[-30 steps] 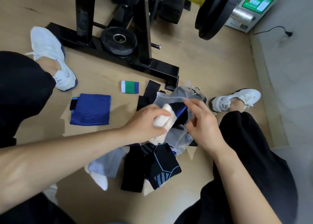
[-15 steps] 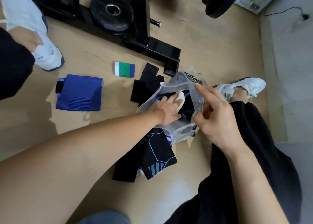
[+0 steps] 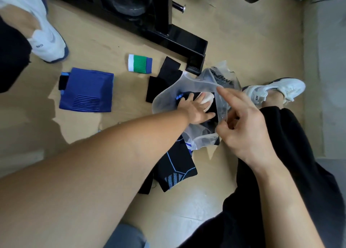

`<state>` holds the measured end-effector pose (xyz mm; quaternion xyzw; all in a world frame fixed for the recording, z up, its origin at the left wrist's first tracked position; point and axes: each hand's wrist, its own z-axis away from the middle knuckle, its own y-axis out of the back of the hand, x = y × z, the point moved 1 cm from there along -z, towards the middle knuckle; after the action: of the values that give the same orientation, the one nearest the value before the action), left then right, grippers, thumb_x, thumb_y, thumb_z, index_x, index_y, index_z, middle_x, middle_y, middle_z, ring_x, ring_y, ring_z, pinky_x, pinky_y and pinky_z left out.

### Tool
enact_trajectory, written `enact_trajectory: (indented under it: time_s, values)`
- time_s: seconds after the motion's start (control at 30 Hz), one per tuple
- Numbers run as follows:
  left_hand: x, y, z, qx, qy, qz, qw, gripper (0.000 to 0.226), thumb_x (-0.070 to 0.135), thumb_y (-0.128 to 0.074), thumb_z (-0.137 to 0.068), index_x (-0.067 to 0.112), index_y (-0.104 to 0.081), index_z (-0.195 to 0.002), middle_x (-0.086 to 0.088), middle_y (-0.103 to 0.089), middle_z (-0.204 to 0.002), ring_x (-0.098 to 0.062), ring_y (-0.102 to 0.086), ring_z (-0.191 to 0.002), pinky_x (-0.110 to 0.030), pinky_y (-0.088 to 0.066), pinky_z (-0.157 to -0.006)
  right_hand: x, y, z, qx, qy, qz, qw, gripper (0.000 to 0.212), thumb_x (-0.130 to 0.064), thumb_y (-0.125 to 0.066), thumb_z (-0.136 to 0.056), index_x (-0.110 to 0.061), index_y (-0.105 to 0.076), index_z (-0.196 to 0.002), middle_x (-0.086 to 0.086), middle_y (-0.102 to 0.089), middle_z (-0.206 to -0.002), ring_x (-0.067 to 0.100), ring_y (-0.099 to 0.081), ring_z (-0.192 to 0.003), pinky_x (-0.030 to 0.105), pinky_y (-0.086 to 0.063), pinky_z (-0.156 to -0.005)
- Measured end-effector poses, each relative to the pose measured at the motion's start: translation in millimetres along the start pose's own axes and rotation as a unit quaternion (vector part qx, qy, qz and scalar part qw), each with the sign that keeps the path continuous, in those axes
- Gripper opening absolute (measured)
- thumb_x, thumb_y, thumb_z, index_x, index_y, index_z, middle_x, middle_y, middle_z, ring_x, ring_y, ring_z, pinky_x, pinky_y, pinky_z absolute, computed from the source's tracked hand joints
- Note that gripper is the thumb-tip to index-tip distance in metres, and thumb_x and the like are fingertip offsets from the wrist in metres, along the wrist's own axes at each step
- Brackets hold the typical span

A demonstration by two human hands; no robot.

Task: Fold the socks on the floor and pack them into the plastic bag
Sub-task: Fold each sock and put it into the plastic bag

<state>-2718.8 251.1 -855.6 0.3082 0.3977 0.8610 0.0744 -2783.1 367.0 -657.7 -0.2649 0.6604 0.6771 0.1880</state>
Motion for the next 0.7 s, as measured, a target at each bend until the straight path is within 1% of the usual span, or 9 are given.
enact_trajectory:
  time_s: [0.13, 0.2, 0.27, 0.3, 0.37, 0.43, 0.53, 0.63, 0.7]
  values:
    - [-6, 10, 38, 0.006, -0.071, 0.092, 0.993, 0.055, 0.062, -0.032, -0.100, 0.045, -0.032, -0.153, 0.003, 0.009, -0.170, -0.040, -0.008, -0.151, -0.055, -0.018, -0.120, 8, -3, 1, -0.004, -0.011, 0.007, 1.000, 0.074, 0.015, -0.061, -0.076, -0.014, -0.052, -0.143, -0.008, -0.050, -0.133, 0.006, -0.053, -0.064, 0.007, -0.042, -0.068]
    - [-20, 8, 68, 0.050, -0.112, 0.149, 0.981, 0.045, 0.049, -0.040, -0.105, 0.036, -0.050, -0.146, 0.002, -0.018, -0.168, -0.027, -0.028, -0.149, -0.047, -0.029, -0.118, 9, -6, 1, -0.003, -0.008, 0.013, 1.000, 0.071, 0.011, -0.064, -0.077, -0.015, -0.052, -0.143, -0.009, -0.050, -0.132, 0.003, -0.055, -0.069, 0.007, -0.042, -0.071]
    - [-37, 9, 102, 0.159, -0.200, 0.163, 0.953, 0.035, 0.035, -0.046, -0.104, 0.019, -0.069, -0.126, -0.003, -0.056, -0.143, -0.021, -0.055, -0.127, -0.042, -0.046, -0.102, 9, -9, 1, -0.007, -0.008, 0.013, 1.000, 0.069, 0.006, -0.068, -0.079, -0.016, -0.053, -0.142, -0.010, -0.050, -0.131, 0.005, -0.056, -0.072, 0.007, -0.042, -0.072]
    - [-46, 10, 122, 0.223, -0.240, 0.133, 0.935, 0.030, 0.029, -0.049, -0.103, 0.013, -0.072, -0.114, -0.004, -0.066, -0.122, -0.020, -0.062, -0.111, -0.038, -0.050, -0.091, 9, -11, 0, -0.007, -0.009, 0.010, 1.000, 0.068, 0.004, -0.070, -0.080, -0.017, -0.053, -0.142, -0.011, -0.049, -0.129, 0.007, -0.056, -0.072, 0.007, -0.042, -0.072]
    - [-69, 5, 157, 0.289, -0.259, 0.055, 0.920, 0.020, 0.023, -0.052, -0.099, 0.013, -0.069, -0.097, 0.000, -0.062, -0.094, -0.019, -0.059, -0.082, -0.035, -0.048, -0.070, 9, -14, -3, -0.007, -0.007, 0.009, 1.000, 0.066, 0.002, -0.072, -0.081, -0.018, -0.053, -0.141, -0.013, -0.048, -0.127, 0.009, -0.057, -0.074, 0.006, -0.042, -0.072]
    - [-94, -8, 180, 0.267, -0.257, -0.026, 0.928, 0.015, 0.024, -0.053, -0.096, 0.018, -0.065, -0.090, 0.001, -0.058, -0.088, -0.020, -0.055, -0.075, -0.036, -0.047, -0.062, 9, -19, -5, -0.006, -0.006, 0.020, 1.000, 0.064, -0.002, -0.073, -0.082, -0.020, -0.054, -0.141, -0.011, -0.049, -0.128, 0.008, -0.058, -0.074, 0.008, -0.043, -0.075]
    - [-128, -32, 183, 0.148, -0.206, -0.119, 0.960, 0.025, 0.039, -0.057, -0.091, 0.023, -0.066, -0.108, 0.000, -0.061, -0.108, -0.025, -0.060, -0.098, -0.038, -0.053, -0.073, 9, -26, -6, -0.013, -0.002, 0.023, 1.000, 0.063, -0.006, -0.074, -0.082, -0.020, -0.054, -0.140, -0.006, -0.051, -0.132, 0.005, -0.057, -0.074, 0.020, -0.048, -0.083]
    - [-139, -47, 171, 0.025, -0.061, -0.175, 0.982, 0.072, 0.066, -0.058, -0.086, 0.028, -0.045, -0.146, -0.003, -0.037, -0.155, -0.032, -0.037, -0.136, -0.041, -0.037, -0.106, 11, -31, -4, -0.014, -0.002, 0.031, 0.999, 0.060, -0.008, -0.075, -0.083, -0.021, -0.056, -0.138, -0.003, -0.052, -0.133, 0.000, -0.050, -0.075, 0.024, -0.046, -0.089]
    - [-132, -55, 165, 0.008, -0.013, -0.202, 0.979, 0.090, 0.079, -0.055, -0.079, 0.032, -0.035, -0.152, 0.000, -0.023, -0.163, -0.030, -0.022, -0.145, -0.044, -0.027, -0.113, 14, -35, -1, -0.016, -0.007, 0.022, 1.000, 0.057, -0.007, -0.073, -0.083, -0.020, -0.058, -0.137, -0.003, -0.052, -0.132, -0.005, -0.049, -0.073, 0.023, -0.045, -0.088]
